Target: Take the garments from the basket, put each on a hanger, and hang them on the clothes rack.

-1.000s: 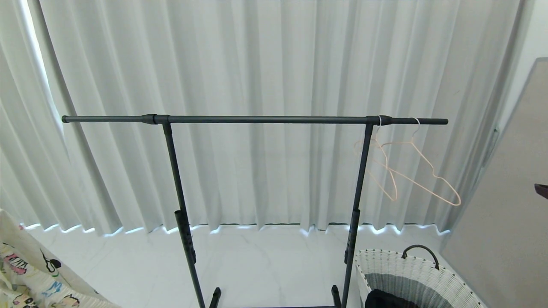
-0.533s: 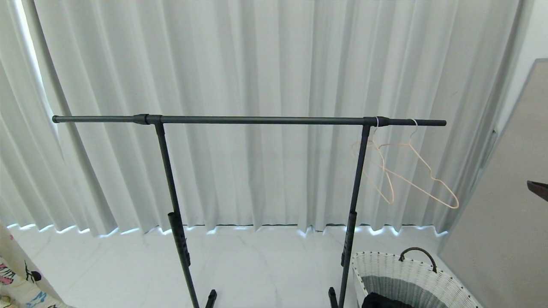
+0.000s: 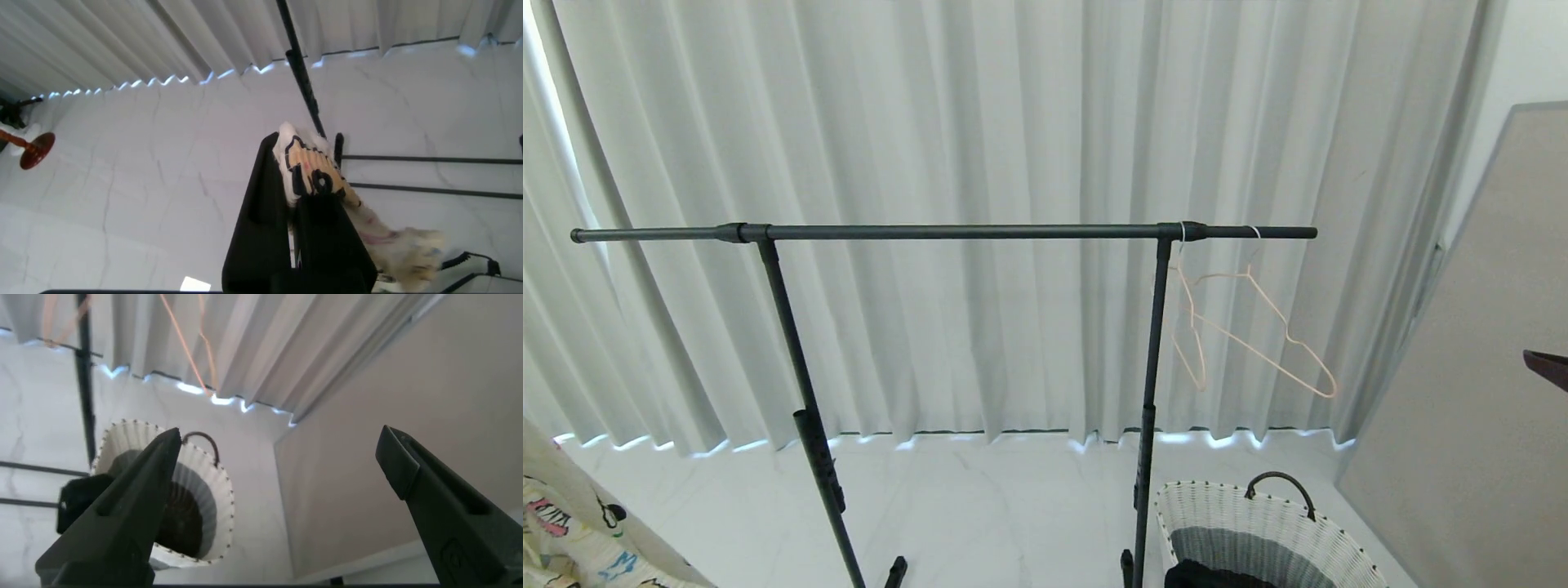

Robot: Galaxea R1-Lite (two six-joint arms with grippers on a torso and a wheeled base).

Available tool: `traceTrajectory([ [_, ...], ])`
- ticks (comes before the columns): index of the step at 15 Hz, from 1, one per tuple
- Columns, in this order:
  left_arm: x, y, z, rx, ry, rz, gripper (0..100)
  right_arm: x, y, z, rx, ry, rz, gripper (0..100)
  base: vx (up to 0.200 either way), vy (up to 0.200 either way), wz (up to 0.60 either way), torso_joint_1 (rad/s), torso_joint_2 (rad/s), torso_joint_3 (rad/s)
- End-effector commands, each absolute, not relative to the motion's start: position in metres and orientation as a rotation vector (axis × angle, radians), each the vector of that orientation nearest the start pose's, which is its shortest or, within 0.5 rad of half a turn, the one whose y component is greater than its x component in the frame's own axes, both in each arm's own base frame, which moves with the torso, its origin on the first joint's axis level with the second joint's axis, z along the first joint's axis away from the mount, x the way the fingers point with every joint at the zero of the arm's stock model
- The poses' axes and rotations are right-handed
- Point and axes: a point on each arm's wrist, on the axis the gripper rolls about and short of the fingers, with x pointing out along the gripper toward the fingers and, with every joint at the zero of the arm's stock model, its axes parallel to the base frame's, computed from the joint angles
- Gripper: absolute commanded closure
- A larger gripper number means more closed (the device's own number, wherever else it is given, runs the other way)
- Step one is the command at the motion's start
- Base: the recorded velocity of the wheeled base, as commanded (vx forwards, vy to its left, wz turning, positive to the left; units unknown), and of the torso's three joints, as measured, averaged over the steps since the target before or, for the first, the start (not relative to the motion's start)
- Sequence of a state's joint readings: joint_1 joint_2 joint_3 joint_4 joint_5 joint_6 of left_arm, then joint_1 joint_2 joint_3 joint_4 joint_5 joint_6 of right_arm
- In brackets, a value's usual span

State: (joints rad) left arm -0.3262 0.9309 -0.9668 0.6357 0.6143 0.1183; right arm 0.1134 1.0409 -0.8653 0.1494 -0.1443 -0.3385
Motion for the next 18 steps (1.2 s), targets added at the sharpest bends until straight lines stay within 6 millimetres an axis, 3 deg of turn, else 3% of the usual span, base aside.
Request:
traceTrajectory([
  [1, 0.074, -0.011, 0.267, 0.388, 0.555, 0.25, 100, 0.135, 0.012, 0.268, -0.38, 0.34, 0.029, 0, 0.0, 0.0, 0.0, 0.0, 0.0, 0.0],
  [3, 0.073, -0.011, 0.267, 0.386, 0.553, 0.25, 100, 0.138, 0.013, 0.267, -0.381, 0.351, 0.029, 0, 0.0, 0.0, 0.0, 0.0, 0.0, 0.0],
  [9, 0.074, -0.011, 0.269, 0.384, 0.547, 0.25, 100, 0.158, 0.011, 0.258, -0.378, 0.41, 0.024, 0, 0.2, 0.0, 0.0, 0.0, 0.0, 0.004],
  [16, 0.07, -0.01, 0.272, 0.37, 0.525, 0.253, 100, 0.165, 0.014, 0.252, -0.335, 0.428, 0.113, 0, 0.2, 0.0, 0.0, 0.005, 0.0, 0.003],
  [18, 0.067, -0.009, 0.274, 0.36, 0.499, 0.255, 100, 0.17, 0.014, 0.249, -0.305, 0.443, 0.139, 0, 0.0, 0.0, 0.0, 0.0, 0.0, 0.0],
])
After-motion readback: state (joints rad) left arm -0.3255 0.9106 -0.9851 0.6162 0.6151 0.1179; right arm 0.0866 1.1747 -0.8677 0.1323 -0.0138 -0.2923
